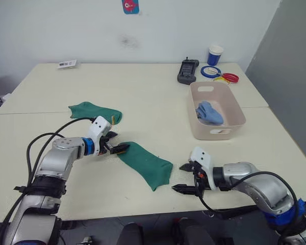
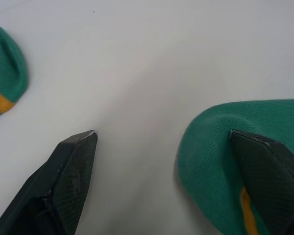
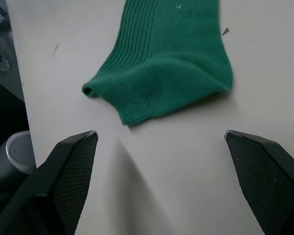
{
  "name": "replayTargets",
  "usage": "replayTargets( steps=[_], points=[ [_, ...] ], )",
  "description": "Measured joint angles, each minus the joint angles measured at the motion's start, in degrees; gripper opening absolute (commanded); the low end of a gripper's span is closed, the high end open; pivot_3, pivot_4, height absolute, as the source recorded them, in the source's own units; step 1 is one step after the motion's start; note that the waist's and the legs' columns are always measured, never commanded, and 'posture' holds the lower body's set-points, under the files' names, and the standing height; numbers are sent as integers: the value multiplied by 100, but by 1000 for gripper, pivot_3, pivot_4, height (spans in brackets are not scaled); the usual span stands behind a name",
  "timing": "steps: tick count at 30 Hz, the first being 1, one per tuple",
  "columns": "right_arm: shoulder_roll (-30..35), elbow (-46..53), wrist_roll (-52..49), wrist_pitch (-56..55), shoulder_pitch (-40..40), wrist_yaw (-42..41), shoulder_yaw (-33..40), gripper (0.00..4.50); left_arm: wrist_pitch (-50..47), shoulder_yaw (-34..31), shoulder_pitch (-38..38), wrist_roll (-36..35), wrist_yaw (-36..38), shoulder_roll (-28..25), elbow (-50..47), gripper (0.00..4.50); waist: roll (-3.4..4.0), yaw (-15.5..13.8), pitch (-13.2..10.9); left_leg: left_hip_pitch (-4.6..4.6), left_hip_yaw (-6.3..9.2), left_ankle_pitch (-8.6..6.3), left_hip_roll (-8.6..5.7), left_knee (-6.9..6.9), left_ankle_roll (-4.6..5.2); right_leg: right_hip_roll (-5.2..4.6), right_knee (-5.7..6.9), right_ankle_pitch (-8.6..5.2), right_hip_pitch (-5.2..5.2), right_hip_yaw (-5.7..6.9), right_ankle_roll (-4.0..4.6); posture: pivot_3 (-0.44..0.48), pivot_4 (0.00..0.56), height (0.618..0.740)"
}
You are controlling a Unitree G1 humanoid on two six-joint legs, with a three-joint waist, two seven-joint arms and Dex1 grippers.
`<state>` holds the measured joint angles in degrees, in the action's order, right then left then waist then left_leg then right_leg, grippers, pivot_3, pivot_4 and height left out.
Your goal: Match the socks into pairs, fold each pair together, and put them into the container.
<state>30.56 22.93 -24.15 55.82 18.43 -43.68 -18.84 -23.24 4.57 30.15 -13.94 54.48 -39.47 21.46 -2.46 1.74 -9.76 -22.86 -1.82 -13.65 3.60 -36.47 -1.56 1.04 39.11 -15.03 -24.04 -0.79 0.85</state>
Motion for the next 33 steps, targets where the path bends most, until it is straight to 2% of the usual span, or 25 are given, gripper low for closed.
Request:
replayTargets(
  steps=[3, 6, 13, 17, 18, 28, 32, 33],
  points=[
    [-424, -218, -181, 208, 50, 102, 137, 4500, 8, 6, -13, 79, 58, 9, -18, 3006, -6, 13, 9, 4, 3, 0, 6, 0, 0, 0, 2, 0, 2, 0, 0, 0, 150, 740],
    [-937, -479, -413, 558, 147, 297, 386, 3858, -18, -4, -109, 95, 131, 2, -162, 2089, -5, 24, 10, 5, 3, 0, 8, 0, 0, -1, 6, 0, 0, -2, 1, 0, 150, 740],
    [-969, -723, -622, 861, 260, 365, 457, 1491, -83, -89, -297, 88, 113, 3, -386, 22, -5, -1, 9, -1, 0, 0, 1, -3, 1, -5, 2, 0, 0, -2, 0, 0, 150, 740],
    [-630, -750, -620, 816, 282, 203, 438, 97, -268, -286, -620, -18, 13, 7, -764, 0, -4, 20, 9, 1, 0, -1, 4, -2, 2, -6, 2, 0, 0, -5, 0, 0, 150, 740],
    [-530, -773, -619, 779, 300, 130, 431, 28, -377, -382, -790, -82, -39, 7, -996, 0, -4, 24, 9, 0, 2, -1, 7, -2, 2, -6, 2, 0, -2, -4, 0, 0, 150, 740],
    [58, -1588, -614, 389, 999, -706, 400, 28, -1767, -1290, -2696, -854, -976, 208, -3504, 0, -1, 10, 6, 0, 5, -1, 4, -2, 2, -12, -1, 0, -1, -4, 0, 0, 150, 740],
    [159, -1771, -610, 329, 1164, -971, 352, 28, -1921, -1337, -2952, -957, -1325, 338, -3899, 0, -3, -4, 7, -1, 6, -1, 5, -1, 2, -10, -3, 0, 0, 3, 1, 0, 150, 740],
    [166, -1771, -610, 330, 1160, -1007, 280, 194, -1921, -1342, -2953, -957, -1391, 342, -3899, 0, -2, -4, 6, -1, 6, -1, 4, -1, 2, -10, -3, 0, -1, 1, 1, 0, 150, 740]
  ],
)
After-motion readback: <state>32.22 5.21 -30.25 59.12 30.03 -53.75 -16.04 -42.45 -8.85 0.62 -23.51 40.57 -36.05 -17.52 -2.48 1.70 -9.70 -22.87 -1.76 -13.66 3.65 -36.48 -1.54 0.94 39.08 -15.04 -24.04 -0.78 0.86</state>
